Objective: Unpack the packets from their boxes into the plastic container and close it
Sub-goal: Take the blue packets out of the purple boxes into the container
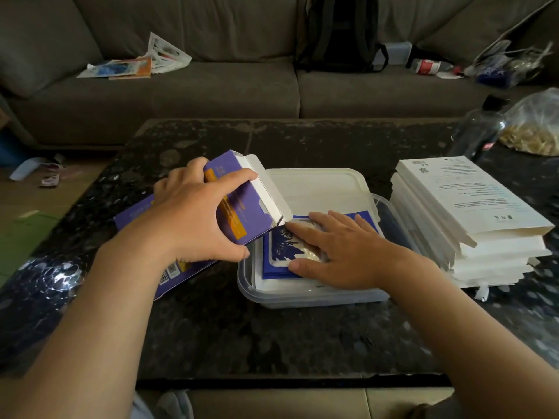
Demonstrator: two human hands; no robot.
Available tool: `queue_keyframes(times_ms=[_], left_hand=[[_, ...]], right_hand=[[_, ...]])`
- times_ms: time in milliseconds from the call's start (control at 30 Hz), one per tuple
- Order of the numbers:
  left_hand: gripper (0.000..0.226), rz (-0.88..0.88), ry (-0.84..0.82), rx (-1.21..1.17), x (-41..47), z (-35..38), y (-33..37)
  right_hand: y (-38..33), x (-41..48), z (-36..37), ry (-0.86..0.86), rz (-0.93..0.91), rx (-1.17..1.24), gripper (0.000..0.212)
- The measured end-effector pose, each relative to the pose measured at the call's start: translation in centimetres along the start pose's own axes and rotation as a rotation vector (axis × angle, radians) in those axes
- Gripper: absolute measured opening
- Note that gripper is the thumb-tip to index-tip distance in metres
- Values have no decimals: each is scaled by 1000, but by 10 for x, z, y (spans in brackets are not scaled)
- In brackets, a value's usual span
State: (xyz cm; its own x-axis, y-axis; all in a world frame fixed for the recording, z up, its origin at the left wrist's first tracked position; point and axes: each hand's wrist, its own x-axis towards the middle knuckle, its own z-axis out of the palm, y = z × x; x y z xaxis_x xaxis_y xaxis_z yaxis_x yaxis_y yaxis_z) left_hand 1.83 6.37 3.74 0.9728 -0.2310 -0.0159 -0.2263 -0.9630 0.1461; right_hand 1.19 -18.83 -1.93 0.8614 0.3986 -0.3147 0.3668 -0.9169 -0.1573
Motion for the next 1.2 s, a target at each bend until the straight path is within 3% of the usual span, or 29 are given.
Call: queue_keyframes(times_ms=[300, 633, 1200], left_hand=[[117, -3, 4, 1, -1, 0, 2], [117, 2, 15, -23, -2, 0, 1], [118, 0, -4, 10, -1, 4, 3]], right_hand=[[-5, 7, -1, 103, -100, 3, 84], [-10, 11, 1, 16, -81, -103, 104], [-13, 9, 1, 11, -84, -153, 100]])
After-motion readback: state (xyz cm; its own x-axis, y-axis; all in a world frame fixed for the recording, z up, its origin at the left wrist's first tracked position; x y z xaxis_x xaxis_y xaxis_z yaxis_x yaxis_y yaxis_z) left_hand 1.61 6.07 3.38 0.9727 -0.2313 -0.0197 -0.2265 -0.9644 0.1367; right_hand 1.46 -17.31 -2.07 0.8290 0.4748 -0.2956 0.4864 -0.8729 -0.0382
